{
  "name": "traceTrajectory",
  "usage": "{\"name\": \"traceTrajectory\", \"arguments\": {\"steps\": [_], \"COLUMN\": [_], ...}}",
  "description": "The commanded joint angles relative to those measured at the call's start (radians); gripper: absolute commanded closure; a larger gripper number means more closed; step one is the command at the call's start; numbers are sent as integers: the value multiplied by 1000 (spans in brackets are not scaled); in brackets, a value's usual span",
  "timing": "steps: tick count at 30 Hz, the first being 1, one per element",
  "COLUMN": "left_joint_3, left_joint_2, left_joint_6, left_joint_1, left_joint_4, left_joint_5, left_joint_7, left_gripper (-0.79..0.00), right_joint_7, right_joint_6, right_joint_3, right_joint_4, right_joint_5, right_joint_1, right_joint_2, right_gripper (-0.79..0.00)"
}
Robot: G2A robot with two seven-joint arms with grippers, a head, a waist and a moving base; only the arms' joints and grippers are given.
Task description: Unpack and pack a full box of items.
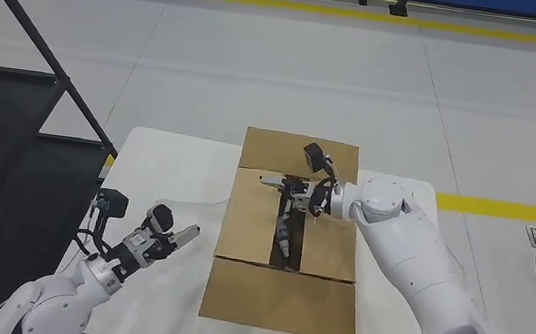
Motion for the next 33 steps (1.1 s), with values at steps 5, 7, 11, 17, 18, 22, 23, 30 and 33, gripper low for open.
{"name": "traceTrajectory", "arguments": {"steps": [5, 7, 11, 17, 18, 22, 23, 30, 33], "left_joint_3": [47, 64, 105, 181, 188, 212, 217, 227, 215], "left_joint_2": [-3, -3, -6, -18, -20, -31, -33, -48, -52], "left_joint_6": [-13, -34, -34, -2, 9, 52, 71, 115, 126], "left_joint_1": [-7, -6, -17, -62, -72, -107, -111, -102, -80], "left_joint_4": [-13, -19, -24, -4, 6, 30, 33, 44, 45], "left_joint_5": [53, 82, 155, 219, 210, 192, 193, 164, 147], "left_joint_7": [-44, -52, -67, -68, -63, -33, -21, 103, 159], "left_gripper": [-785, -785, -785, -785, -785, -785, -785, -785, -785], "right_joint_7": [33, 41, 58, 49, 54, 65, 71, 107, 132], "right_joint_6": [-45, -59, -78, -83, -84, -101, -109, -164, -182], "right_joint_3": [31, 43, 62, 57, 54, 45, 44, 44, 48], "right_joint_4": [-4, -4, -17, -46, -47, -42, -40, -7, 5], "right_joint_5": [66, 88, 124, 135, 135, 135, 137, 140, 136], "right_joint_1": [1, 3, 8, 10, 11, 16, 17, 25, 30], "right_joint_2": [-13, -16, -23, -47, -51, -69, -73, -93, -96], "right_gripper": [-785, -785, -785, -785, -785, -785, -785, -785, -785]}}
